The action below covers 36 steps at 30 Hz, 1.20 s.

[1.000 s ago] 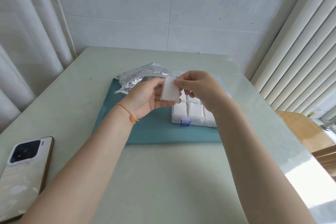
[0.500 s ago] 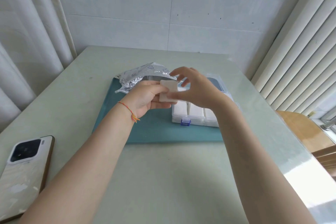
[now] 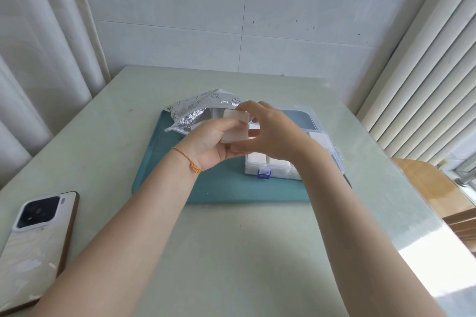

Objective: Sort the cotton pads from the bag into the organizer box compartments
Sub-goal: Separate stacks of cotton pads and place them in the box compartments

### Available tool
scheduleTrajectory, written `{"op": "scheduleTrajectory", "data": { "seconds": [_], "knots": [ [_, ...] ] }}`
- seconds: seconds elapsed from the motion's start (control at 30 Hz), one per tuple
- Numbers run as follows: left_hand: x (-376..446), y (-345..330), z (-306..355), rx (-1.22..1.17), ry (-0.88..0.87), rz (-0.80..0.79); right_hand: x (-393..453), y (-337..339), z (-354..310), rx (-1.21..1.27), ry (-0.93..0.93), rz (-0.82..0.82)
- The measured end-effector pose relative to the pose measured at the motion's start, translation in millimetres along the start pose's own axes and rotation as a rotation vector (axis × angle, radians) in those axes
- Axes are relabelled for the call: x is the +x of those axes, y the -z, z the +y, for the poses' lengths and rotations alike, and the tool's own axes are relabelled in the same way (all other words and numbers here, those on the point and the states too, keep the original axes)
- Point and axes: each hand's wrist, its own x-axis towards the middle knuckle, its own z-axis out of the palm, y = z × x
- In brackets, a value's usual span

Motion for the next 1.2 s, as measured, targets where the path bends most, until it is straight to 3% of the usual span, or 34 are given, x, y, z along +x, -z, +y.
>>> {"op": "scheduleTrajectory", "data": {
  "seconds": [0.2, 0.37, 0.57, 0.7, 0.87, 1.03, 1.2],
  "knots": [
    [-0.3, -1.9, 0.2, 0.036, -0.025, 0.017, -0.1, 1.1, -1.2, -0.027, -0.01, -0.017],
    [2.2, -4.4, 1.9, 0.089, -0.099, 0.074, -7.5, 30.2, 5.9, 0.371, -0.166, 0.03],
    [15.1, -44.7, -4.3, 0.315, -0.126, 0.143, -24.2, 51.6, 35.2, 0.523, -0.245, 0.148],
    [29.8, -82.6, -22.9, 0.447, -0.156, 0.167, -45.5, 68.2, 61.9, 0.48, -0.296, 0.209],
    [51.3, -106.0, -42.4, 0.801, -0.17, 0.21, -71.0, 87.7, 98.4, 0.313, -0.406, 0.326],
    [57.8, -120.5, -52.6, 1.175, -0.153, 0.174, -82.2, 87.3, 116.8, 0.202, -0.466, 0.287],
    [57.0, -118.1, -60.7, 1.313, -0.16, 0.173, -83.4, 79.2, 119.5, 0.168, -0.486, 0.214]
  ]
}}
